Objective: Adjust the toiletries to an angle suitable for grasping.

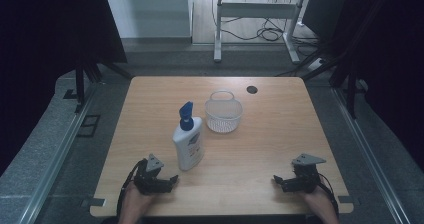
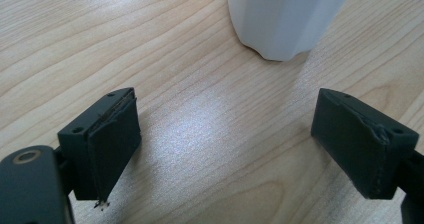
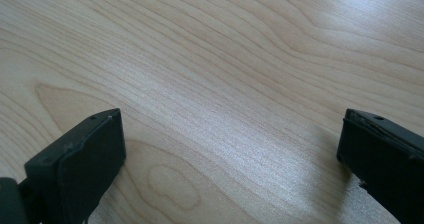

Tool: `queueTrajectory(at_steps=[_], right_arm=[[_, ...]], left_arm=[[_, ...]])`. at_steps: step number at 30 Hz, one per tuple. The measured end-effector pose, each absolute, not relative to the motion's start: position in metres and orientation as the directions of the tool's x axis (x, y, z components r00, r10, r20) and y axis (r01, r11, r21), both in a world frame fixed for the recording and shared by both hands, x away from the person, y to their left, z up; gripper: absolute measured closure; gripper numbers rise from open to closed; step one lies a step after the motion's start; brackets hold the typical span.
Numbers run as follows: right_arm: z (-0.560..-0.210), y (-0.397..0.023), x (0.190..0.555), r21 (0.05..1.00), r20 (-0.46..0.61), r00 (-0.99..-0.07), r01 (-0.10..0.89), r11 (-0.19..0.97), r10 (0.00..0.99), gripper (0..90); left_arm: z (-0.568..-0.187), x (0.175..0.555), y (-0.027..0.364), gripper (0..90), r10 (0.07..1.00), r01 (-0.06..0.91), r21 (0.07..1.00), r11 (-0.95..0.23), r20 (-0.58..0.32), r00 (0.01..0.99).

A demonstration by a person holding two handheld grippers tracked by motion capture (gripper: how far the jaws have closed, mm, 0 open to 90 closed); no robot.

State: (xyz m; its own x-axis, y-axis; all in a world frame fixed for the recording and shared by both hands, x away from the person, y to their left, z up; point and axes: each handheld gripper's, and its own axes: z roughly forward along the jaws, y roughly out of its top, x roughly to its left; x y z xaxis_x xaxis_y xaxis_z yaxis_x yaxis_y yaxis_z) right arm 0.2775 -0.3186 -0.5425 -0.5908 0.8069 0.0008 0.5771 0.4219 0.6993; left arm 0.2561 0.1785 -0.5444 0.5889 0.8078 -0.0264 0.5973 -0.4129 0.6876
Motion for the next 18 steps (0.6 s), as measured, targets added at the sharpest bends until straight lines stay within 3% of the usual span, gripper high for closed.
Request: queueTrajectory(at_steps=[18], right_arm=[[-0.5425, -0.3186, 0.2776, 0.699, 0.001, -0.591, 0.577, 0.421, 0.807, 0.0]], left_arm=[[-0.5445, 0.2569, 0.1775, 11.8, 0.814, 0.601, 0.69, -0.404, -0.03, 0.58]])
